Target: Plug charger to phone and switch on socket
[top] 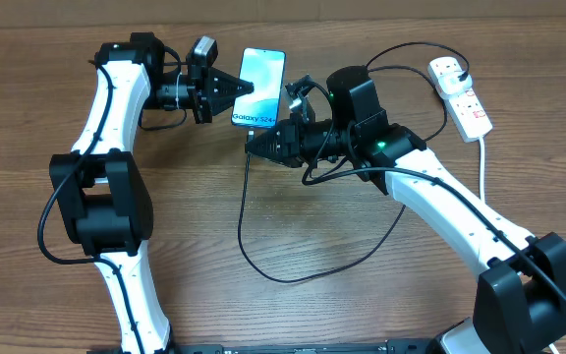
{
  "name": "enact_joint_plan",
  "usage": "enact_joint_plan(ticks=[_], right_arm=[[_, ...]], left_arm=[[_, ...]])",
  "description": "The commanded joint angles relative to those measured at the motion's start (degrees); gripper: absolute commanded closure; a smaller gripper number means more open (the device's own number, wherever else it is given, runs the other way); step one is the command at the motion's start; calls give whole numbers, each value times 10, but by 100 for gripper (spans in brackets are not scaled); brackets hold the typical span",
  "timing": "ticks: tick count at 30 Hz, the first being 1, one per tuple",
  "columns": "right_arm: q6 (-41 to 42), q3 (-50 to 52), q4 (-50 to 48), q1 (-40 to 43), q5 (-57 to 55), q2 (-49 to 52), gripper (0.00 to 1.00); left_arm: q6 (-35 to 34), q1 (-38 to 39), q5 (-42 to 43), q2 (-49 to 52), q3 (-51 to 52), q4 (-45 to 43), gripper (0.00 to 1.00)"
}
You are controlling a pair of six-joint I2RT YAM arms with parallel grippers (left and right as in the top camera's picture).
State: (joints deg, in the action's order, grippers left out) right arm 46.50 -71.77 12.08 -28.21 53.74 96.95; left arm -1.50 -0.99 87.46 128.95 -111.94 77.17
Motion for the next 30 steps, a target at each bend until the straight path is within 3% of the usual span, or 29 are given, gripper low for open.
enact_joint_plan(ticks=[1,30], right_arm=[[0,-6,-2,6,-1,3,96],[0,-6,0,3,3,3,96]], left_arm=[[12,3,32,-4,-6,2,96],[11,3,31,-4,-6,6,96]])
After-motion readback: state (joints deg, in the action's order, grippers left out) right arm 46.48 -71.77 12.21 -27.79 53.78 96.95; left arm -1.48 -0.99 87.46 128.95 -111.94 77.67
